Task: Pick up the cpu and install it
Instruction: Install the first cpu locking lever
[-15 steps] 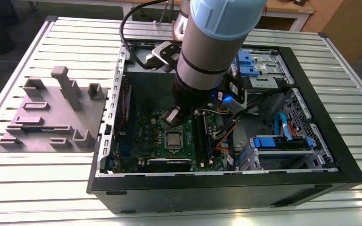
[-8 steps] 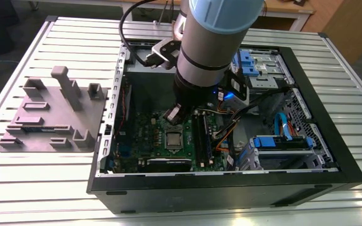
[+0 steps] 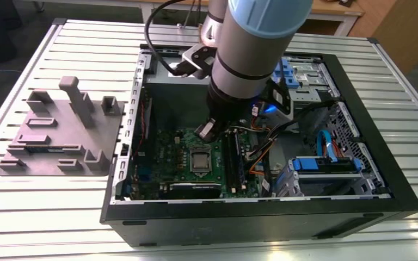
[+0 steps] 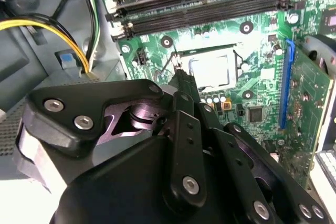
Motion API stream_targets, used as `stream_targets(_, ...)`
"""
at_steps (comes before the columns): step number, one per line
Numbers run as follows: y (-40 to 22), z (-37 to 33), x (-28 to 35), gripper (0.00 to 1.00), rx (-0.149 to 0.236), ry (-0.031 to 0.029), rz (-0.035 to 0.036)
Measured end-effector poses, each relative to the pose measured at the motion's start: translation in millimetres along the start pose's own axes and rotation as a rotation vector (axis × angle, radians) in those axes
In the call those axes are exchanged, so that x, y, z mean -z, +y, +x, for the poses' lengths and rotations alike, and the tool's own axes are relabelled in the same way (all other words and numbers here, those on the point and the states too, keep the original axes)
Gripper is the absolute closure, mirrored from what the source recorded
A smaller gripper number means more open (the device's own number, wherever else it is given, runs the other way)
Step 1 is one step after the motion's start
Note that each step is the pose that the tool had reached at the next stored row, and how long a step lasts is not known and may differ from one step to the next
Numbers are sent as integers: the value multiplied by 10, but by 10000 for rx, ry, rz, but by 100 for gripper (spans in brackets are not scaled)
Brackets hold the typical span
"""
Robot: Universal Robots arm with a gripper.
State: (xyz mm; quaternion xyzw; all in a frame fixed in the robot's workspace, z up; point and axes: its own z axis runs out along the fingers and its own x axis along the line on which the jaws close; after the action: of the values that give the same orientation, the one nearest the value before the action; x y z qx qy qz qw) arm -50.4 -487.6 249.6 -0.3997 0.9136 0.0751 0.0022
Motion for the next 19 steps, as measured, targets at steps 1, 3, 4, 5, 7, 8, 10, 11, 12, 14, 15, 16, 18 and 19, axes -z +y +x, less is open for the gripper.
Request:
stream_targets(1, -8, -11, 0, 90, 0, -1, 0)
stream_targets(3, -26, -45, 0, 90, -1, -1, 0)
stream_targets(4, -35, -62, 1, 90, -1, 0, 1)
stream_targets(5, -44, -79, 0, 90, 0, -1, 0)
stream_targets(7, -51, -106, -1, 90, 0, -1, 0)
stream_targets(8, -48, -118, -2, 90, 0, -1, 0)
stream_targets(10, -40, -139, -4, 90, -2, -1, 1)
stream_targets(11, -35, -149, -6, 90, -1, -1, 1)
stream_targets(12, -31, -158, -7, 90, 1, 0, 0)
stream_targets(14, -24, -173, -9, 90, 1, -1, 0)
stream_targets(15, -22, -181, -10, 90, -1, -2, 0)
stream_targets(16, -21, -188, -11, 90, -1, -1, 0)
stream_targets(18, -21, -205, -12, 90, -1, 1, 2)
stream_targets(19, -19, -211, -12, 90, -1, 1, 2)
